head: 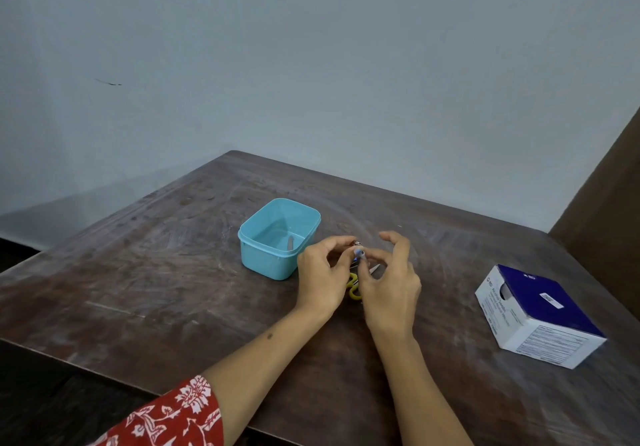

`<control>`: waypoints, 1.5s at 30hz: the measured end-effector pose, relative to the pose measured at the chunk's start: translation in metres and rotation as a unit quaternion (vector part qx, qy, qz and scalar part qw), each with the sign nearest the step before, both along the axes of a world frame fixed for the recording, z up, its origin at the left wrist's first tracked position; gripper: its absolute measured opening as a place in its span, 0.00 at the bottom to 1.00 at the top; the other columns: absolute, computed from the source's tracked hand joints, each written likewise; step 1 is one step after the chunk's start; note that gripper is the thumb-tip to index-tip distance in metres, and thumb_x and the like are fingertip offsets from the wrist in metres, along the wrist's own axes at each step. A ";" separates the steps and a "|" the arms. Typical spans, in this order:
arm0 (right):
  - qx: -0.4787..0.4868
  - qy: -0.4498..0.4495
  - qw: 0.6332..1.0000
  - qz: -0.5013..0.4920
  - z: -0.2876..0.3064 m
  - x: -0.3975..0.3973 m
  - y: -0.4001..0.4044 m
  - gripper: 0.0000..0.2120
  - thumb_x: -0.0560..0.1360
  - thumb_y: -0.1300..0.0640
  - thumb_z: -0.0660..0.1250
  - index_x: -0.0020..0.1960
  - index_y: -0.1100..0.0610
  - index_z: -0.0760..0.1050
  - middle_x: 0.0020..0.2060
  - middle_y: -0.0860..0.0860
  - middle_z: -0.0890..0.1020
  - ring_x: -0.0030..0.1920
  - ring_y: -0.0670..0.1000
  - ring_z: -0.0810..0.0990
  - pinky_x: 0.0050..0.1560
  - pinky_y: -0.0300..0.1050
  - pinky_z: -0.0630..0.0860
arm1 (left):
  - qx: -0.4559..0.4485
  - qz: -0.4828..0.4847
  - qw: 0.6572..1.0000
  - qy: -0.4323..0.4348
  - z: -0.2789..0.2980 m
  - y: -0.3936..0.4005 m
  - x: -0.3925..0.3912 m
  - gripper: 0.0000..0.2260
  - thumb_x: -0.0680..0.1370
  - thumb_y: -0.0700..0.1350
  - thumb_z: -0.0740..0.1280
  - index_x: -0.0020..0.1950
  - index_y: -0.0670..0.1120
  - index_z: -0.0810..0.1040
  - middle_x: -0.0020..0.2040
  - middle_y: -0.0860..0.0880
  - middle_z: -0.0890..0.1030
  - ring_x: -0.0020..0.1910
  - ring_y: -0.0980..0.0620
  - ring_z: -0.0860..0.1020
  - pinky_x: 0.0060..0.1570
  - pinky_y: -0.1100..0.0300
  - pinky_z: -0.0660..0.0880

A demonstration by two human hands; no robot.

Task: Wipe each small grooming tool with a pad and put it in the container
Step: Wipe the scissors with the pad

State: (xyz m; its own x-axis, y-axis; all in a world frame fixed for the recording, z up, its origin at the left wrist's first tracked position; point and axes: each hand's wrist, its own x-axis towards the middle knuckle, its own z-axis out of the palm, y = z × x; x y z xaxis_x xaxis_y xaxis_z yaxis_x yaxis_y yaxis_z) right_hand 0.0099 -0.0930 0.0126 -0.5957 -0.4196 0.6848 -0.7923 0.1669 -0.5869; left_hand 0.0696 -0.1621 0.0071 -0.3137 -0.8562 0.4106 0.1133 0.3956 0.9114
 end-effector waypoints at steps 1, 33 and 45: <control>0.005 -0.003 1.000 0.001 0.000 0.000 -0.001 0.21 0.69 0.62 0.73 0.59 0.54 0.69 0.42 0.46 0.84 0.44 0.52 0.81 0.49 0.49 0.76 | 0.002 0.001 1.000 0.001 0.000 0.000 0.000 0.09 0.74 0.39 0.69 0.53 0.46 0.82 0.44 0.54 0.83 0.46 0.58 0.81 0.47 0.62 0.79; -0.018 -0.021 1.000 -0.005 -0.002 -0.003 0.001 0.22 0.69 0.64 0.72 0.58 0.55 0.68 0.41 0.48 0.84 0.44 0.53 0.81 0.48 0.46 0.75 | 0.015 -0.010 1.000 0.015 0.001 0.001 0.000 0.09 0.72 0.41 0.72 0.52 0.45 0.82 0.42 0.54 0.83 0.43 0.59 0.82 0.45 0.64 0.79; 0.003 -0.098 0.995 0.025 -0.008 -0.013 -0.001 0.09 0.70 0.68 0.71 0.47 0.57 0.76 0.37 0.49 0.83 0.40 0.48 0.83 0.45 0.51 0.81 | -0.001 0.011 1.000 0.001 0.000 0.003 -0.001 0.07 0.76 0.42 0.67 0.50 0.40 0.82 0.42 0.47 0.84 0.43 0.51 0.83 0.45 0.51 0.80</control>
State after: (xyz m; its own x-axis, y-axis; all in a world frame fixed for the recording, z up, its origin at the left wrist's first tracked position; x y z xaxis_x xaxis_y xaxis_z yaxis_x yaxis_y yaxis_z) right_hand -0.0031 -0.0942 0.0041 -0.6953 -0.4565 0.5550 -0.6706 0.1344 -0.7295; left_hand 0.0691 -0.1586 0.0073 -0.2942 -0.8615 0.4139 0.1072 0.4006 0.9100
